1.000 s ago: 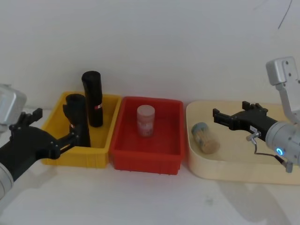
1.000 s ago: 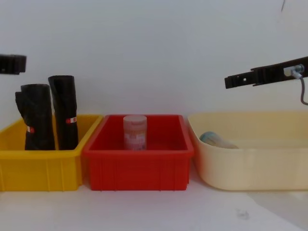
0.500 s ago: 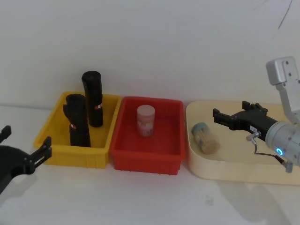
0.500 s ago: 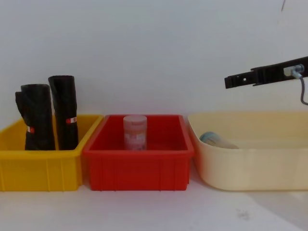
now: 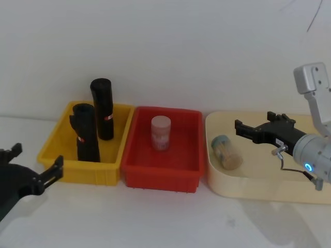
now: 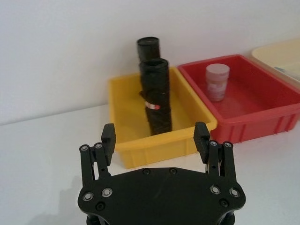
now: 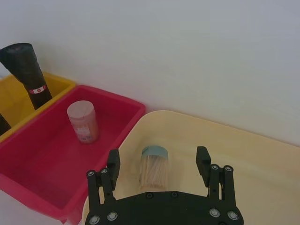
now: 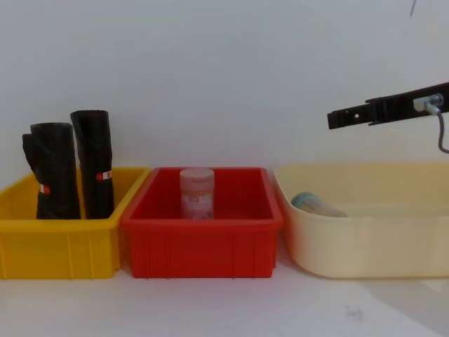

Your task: Pick up the garbage bag with the one hand and transfer it to the other hand.

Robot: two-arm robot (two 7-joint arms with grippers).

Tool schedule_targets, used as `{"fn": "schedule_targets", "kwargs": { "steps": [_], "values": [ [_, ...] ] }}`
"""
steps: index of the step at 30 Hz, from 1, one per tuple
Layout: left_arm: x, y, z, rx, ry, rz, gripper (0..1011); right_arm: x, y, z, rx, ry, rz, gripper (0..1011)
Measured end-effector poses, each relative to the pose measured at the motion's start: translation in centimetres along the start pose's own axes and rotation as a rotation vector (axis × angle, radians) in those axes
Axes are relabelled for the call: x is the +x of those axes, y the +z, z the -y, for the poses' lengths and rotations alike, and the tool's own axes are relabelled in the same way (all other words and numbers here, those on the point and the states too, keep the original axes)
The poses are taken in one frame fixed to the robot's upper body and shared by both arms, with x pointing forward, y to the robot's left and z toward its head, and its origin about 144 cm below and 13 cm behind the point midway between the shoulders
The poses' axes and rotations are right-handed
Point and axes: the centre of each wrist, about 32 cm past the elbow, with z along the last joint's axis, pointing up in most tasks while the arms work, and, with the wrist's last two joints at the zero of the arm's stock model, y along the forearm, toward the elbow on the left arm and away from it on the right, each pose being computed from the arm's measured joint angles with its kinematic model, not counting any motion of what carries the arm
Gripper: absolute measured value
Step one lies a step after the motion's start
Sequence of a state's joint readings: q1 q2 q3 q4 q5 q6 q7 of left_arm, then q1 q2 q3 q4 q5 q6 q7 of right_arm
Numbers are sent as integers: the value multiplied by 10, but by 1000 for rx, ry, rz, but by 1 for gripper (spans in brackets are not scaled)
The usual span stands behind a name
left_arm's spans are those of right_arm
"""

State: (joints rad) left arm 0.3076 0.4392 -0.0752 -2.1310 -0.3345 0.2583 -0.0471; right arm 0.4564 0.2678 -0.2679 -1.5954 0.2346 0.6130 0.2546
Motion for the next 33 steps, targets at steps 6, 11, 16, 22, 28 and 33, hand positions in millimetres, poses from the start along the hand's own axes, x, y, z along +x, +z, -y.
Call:
{"fn": "schedule_targets", "kwargs": {
  "steps": [6,11,16,22,28,33],
  "values": [
    [0,5,19,16,-73,1,1002,0,0,0,0,0,0,1000],
    [-1,9,37,33,-125,3,1001,0,0,0,0,0,0,1000],
    [-3,14,54,53,-170,7,1002,0,0,0,0,0,0,1000],
    [-3,18,68,64,-200,12,1002,0,0,0,0,0,0,1000],
    [-3,20,78,68,-217,16,1002,0,0,0,0,0,0,1000],
    [-1,21,82,69,-214,14,1001,0,0,0,0,0,0,1000]
  ]
}}
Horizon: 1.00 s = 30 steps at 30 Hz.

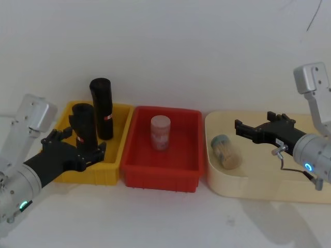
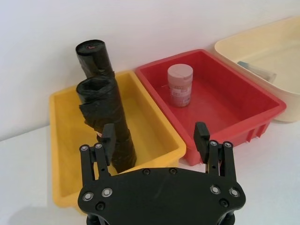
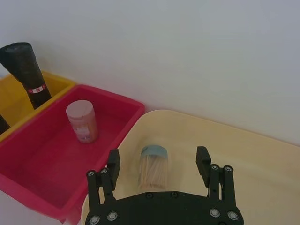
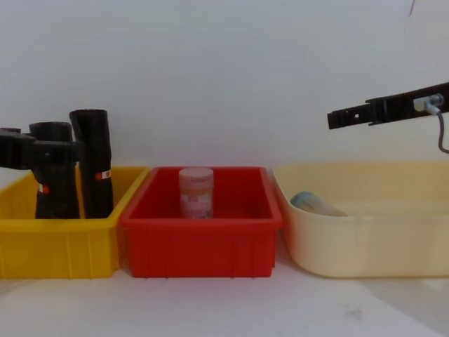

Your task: Pick up the garbage bag with the one hand and transfer it to the other hand.

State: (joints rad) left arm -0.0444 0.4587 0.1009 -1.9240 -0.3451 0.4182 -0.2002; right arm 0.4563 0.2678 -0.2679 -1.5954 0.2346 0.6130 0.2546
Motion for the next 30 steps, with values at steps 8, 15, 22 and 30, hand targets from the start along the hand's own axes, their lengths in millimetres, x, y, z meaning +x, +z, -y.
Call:
{"fn": "schedule_targets", "kwargs": {
  "steps": [8,15,22,30],
  "values": [
    [6,-3,-3,-7,43,-18,1001,0,0,0,0,0,0,1000],
    [13,-9,-8,-10,82,-40,1002,0,0,0,0,0,0,1000],
    [17,-14,-7,-6,95,-56,1002,0,0,0,0,0,0,1000],
    [20,-16,1,0,91,-65,1001,0,0,0,0,0,0,1000]
  ]
}}
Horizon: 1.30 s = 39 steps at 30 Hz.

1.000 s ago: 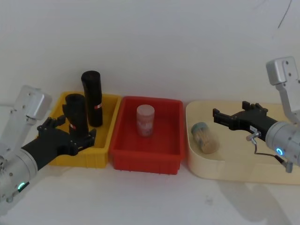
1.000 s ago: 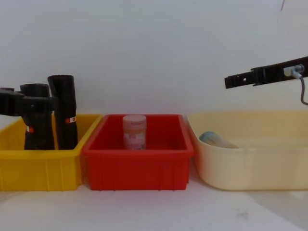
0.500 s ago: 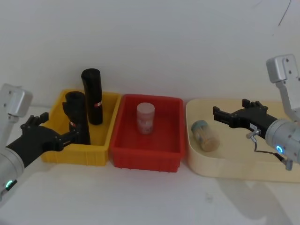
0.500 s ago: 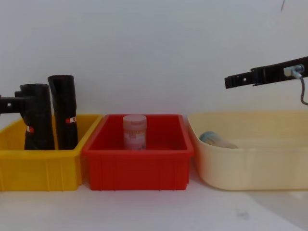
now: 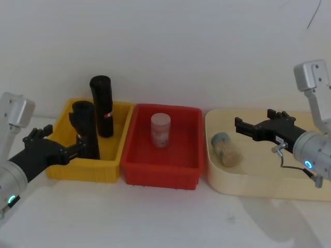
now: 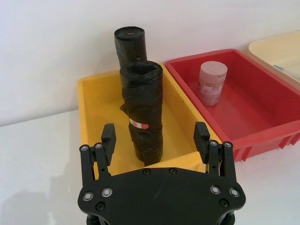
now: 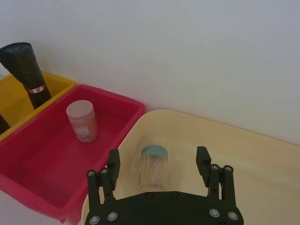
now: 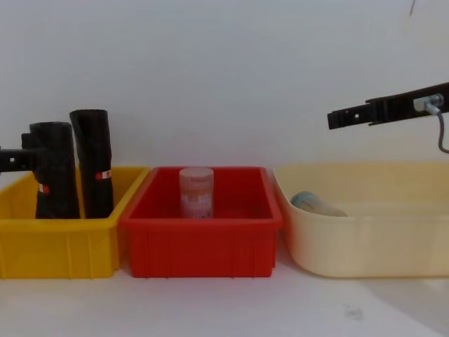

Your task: Pick up the garbage bag with the one hand and transfer it to the other hand.

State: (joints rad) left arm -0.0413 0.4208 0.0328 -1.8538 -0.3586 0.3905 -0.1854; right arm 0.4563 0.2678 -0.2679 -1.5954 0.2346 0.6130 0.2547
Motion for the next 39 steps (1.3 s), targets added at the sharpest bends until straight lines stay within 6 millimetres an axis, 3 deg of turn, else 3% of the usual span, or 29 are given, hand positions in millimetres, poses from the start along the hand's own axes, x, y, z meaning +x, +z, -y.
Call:
{"fn": "schedule_targets", "kwargs": {
  "steps": [39],
  "values": [
    [17,13,44,43,-14,-1,1001,0,0,0,0,0,0,1000]
  ]
}}
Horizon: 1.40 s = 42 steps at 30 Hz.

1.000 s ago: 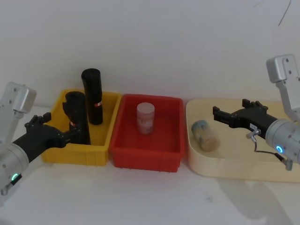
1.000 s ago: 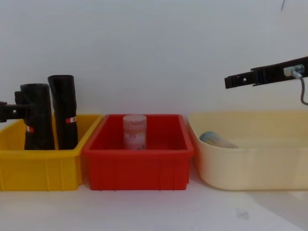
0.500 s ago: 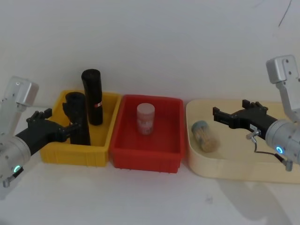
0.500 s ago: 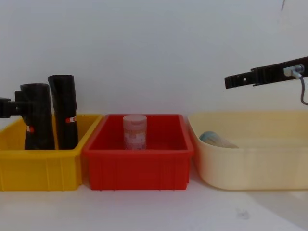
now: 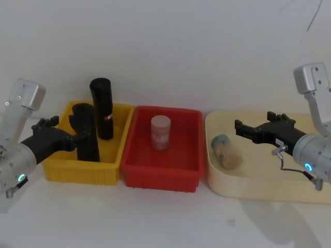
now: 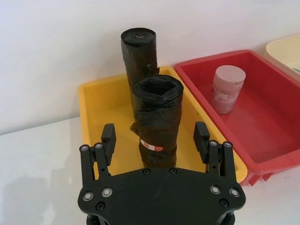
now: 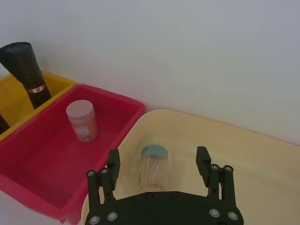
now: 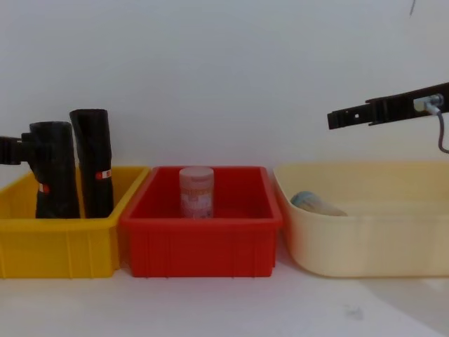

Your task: Pick up the garbage bag with the one hand and transfer it to the other hand.

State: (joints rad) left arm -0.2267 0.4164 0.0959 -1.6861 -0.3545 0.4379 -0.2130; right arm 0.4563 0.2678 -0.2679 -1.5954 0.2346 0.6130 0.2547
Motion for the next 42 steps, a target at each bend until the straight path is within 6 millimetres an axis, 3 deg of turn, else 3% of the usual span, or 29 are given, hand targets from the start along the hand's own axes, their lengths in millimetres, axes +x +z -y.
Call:
{"fn": "schedule_targets", "kwargs": {
  "steps": [25,42],
  "values": [
    [10,13,15,24,-9,7,1002,0,0,0,0,0,0,1000],
    [17,8,28,40,-68,3,1001,0,0,0,0,0,0,1000]
  ]
}}
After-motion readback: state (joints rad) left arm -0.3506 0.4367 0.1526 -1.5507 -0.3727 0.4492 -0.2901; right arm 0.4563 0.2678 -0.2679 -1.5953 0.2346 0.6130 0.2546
